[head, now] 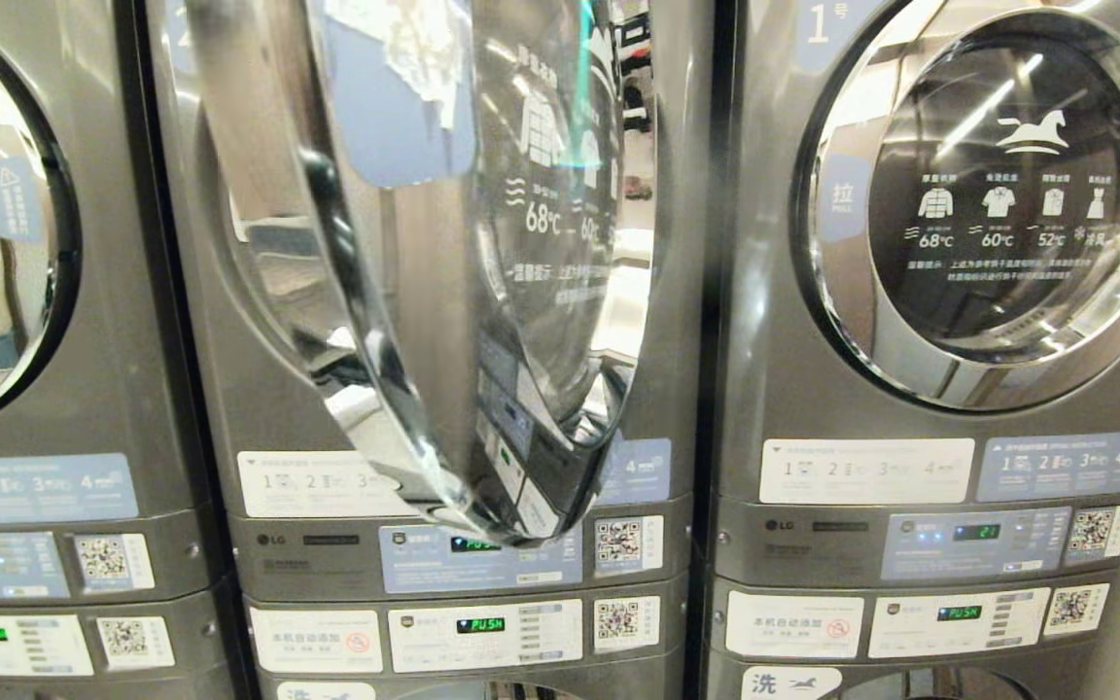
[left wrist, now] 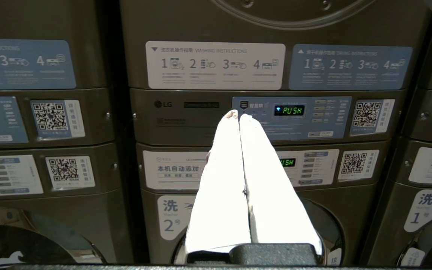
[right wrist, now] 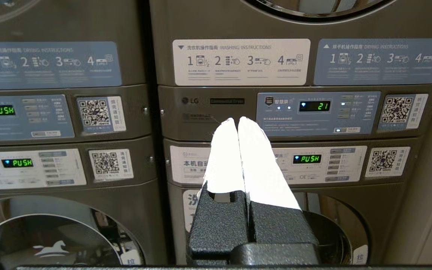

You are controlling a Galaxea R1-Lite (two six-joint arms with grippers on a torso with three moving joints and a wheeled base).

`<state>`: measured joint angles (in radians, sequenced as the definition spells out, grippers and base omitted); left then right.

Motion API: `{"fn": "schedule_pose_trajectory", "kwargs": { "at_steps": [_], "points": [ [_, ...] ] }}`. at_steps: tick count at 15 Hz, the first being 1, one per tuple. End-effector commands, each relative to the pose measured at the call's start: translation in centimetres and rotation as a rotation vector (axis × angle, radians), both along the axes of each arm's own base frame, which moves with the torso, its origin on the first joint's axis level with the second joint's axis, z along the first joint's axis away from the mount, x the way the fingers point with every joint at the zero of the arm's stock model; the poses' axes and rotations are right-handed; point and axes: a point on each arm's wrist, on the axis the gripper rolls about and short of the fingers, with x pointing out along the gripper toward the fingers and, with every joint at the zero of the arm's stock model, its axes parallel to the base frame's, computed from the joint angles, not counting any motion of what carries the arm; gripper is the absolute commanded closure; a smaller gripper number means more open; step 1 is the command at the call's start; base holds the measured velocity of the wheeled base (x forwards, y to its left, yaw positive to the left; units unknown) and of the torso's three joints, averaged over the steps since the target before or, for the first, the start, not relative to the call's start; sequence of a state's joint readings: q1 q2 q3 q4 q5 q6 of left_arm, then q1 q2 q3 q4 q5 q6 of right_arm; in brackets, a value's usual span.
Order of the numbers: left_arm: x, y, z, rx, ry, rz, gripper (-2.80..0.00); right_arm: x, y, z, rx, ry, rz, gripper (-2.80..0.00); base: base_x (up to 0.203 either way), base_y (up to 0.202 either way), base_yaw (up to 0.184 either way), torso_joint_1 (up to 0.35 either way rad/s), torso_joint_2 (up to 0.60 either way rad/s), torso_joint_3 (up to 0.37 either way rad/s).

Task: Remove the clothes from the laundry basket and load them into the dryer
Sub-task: Open the dryer

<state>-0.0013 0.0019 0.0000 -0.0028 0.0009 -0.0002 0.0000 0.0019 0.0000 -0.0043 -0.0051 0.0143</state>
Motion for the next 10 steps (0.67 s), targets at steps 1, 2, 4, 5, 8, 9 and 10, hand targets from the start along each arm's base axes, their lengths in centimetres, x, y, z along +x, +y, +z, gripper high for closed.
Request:
{"fn": "schedule_pose_trajectory", "kwargs": {
  "at_steps": [1,2,4,5,8,9,10],
  "points": [
    [0.0,0.0,0.0,0.002,-0.001,0.0,0.0,0.0,0.0,0.0,0.0,-0.001,-0.001,0.0,0.0,-0.072,0.003,0.006,0.0,0.002],
    [0.0,0.0,0.0,0.013,0.002,-0.002,0.0,0.0,0.0,0.0,0.001,-0.001,-0.001,0.0,0.0,0.0,0.0,0.0,0.0,0.0],
    [-0.4,-0.2,1.4,0.104,-0.046,-0.078,0.0,0.0,0.0,0.0,0.001,-0.001,0.0,0.0,0.0,0.0,0.0,0.0,0.0,0.0],
    [-0.9,-0.4,3.4,0.124,-0.1,-0.167,0.0,0.0,0.0,0.0,-0.001,-0.001,0.0,0.0,0.0,0.0,0.0,0.0,0.0,0.0],
    [0.2,-0.8,10.8,0.145,-0.114,-0.387,0.0,0.0,0.0,0.0,-0.011,-0.001,-0.003,0.0,0.0,0.0,0.0,0.0,0.0,0.0],
    [1.9,-0.9,13.7,0.143,-0.091,-0.432,0.0,0.0,0.0,0.0,-0.011,-0.001,-0.001,0.0,0.0,0.0,0.0,0.0,0.0,0.0],
    [4.0,-1.0,16.5,0.141,-0.079,-0.466,0.0,0.0,0.0,0.0,-0.011,-0.001,-0.001,0.0,0.0,0.0,0.0,0.0,0.0,0.0]
  ]
}}
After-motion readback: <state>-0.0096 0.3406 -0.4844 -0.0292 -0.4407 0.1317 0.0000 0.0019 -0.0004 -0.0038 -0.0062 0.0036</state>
